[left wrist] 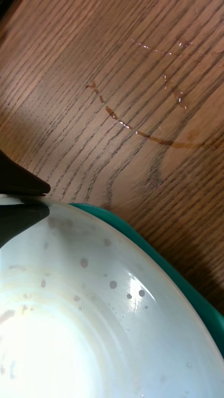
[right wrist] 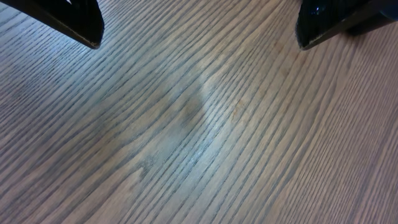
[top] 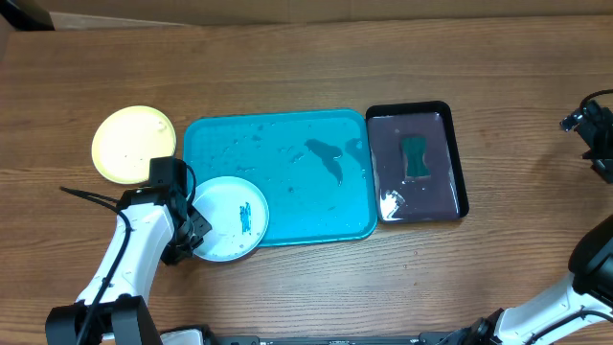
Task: Clean dirty plates on tray and stack at the side
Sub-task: 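Grip the white plate's rim with the left gripper and slide it to tray center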
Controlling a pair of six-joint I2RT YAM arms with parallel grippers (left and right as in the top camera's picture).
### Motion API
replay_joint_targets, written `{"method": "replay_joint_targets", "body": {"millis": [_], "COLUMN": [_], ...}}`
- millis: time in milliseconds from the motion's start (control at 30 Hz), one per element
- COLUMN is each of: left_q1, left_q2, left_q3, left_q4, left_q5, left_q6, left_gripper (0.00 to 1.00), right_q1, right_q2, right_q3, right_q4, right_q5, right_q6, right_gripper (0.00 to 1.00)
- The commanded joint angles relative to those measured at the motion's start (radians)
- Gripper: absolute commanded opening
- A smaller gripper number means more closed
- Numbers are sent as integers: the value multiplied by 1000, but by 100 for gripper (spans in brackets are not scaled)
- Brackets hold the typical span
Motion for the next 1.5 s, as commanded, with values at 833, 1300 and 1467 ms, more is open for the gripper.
{"method": "replay_joint_targets", "body": {"millis": [833, 1300, 1467], "left_q1": [-1, -201, -227], "left_q2": [6, 6, 6], "left_q3": [-11, 29, 254], "left_q4": [151, 265, 12], "left_q5": [572, 576, 404], "left_q6": [-11, -48, 28], "left_gripper": [4, 40, 53], "right_q1": [-1, -1, -1], "right_q2": [-23, -23, -23], "right_q3": [18, 18, 18], "right_q4": [5, 5, 5], "right_q5": [-5, -5, -5], "right_q6": [3, 4, 3], "right_gripper": [100, 100, 100]}}
